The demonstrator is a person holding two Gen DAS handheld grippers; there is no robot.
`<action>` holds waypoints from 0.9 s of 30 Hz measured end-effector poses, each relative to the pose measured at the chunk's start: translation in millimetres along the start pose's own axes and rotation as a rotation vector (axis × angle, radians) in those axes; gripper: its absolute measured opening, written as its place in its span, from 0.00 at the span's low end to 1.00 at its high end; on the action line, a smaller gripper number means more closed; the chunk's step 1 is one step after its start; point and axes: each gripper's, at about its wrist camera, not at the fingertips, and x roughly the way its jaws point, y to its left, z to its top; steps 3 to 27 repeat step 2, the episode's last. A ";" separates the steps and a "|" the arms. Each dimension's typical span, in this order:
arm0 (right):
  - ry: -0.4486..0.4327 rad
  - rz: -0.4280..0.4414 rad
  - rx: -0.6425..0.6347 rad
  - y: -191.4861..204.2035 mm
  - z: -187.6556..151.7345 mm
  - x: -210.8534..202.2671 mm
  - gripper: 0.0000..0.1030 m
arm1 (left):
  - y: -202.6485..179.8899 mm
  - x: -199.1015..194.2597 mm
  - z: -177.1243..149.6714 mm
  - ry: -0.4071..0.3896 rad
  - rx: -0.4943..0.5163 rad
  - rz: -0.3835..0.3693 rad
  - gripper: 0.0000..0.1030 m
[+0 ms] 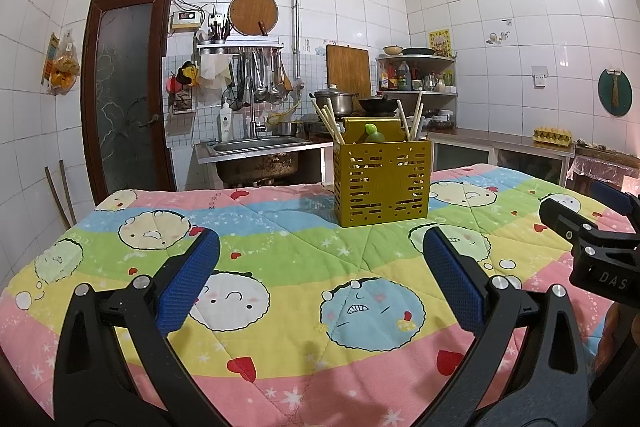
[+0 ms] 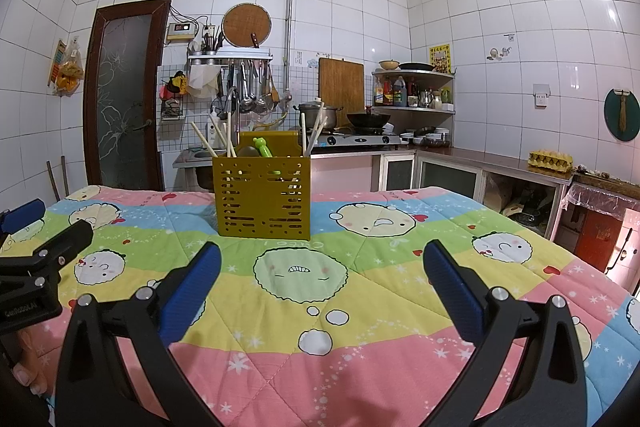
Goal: Organize utensils
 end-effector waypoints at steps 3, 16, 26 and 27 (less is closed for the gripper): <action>-0.001 0.000 0.001 -0.3 0.0 0.0 0.96 | 0.1 1.0 0.4 -0.001 0.001 0.000 0.95; -0.001 0.000 0.001 -0.3 0.0 0.0 0.96 | 0.1 1.0 0.4 -0.001 0.001 0.000 0.95; -0.001 0.000 0.001 -0.3 0.0 0.0 0.96 | 0.1 1.0 0.4 -0.001 0.001 0.000 0.95; -0.001 0.000 0.001 -0.3 0.0 0.0 0.96 | 0.1 1.0 0.4 -0.001 0.001 0.000 0.95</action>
